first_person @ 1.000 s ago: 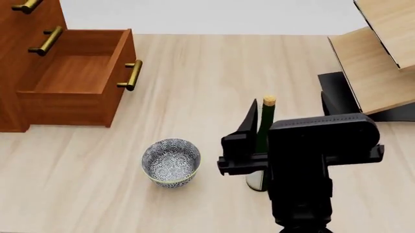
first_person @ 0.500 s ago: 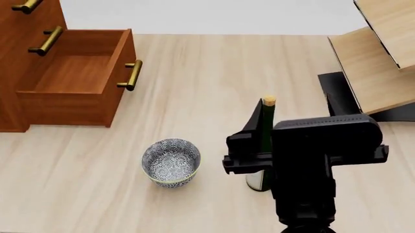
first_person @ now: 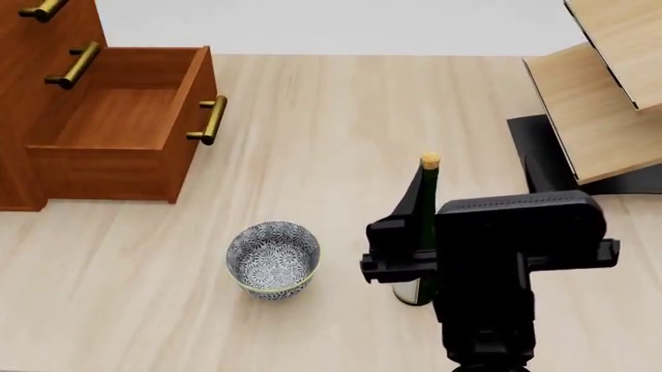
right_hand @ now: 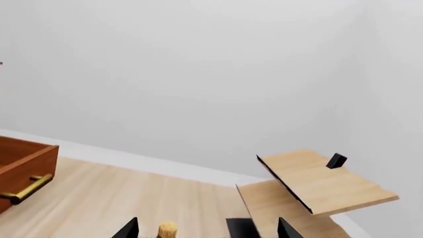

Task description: Put the wine bottle in the bottom drawer of the cabinet.

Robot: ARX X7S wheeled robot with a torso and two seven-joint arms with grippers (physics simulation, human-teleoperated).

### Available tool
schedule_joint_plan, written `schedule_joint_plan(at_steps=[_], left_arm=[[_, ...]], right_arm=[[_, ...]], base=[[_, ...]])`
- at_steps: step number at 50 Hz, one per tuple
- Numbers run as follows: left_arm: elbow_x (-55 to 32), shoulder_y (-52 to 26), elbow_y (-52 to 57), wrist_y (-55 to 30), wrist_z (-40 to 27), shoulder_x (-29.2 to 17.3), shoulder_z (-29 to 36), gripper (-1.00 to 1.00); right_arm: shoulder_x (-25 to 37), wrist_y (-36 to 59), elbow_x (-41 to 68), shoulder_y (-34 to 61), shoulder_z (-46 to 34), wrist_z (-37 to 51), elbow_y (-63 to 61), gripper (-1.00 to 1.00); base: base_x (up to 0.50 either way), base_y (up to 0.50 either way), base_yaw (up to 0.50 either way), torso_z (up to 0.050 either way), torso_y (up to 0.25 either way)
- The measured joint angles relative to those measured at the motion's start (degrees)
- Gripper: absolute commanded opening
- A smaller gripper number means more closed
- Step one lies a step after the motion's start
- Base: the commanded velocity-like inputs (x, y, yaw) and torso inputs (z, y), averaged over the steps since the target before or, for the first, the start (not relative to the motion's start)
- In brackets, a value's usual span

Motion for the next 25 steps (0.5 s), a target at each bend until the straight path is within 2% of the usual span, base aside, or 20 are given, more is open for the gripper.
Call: schedule_joint_plan(at_steps=[25], left_arm=[[2.28, 0.34, -2.94, 2.69, 4.51, -4.63, -4.73, 1.00]], right_arm=[[0.26, 2.98, 1.11, -0.32, -0.15, 0.51, -3.33, 1.00]], base=[[0.00, 0.00, 0.00, 0.000, 0.000]])
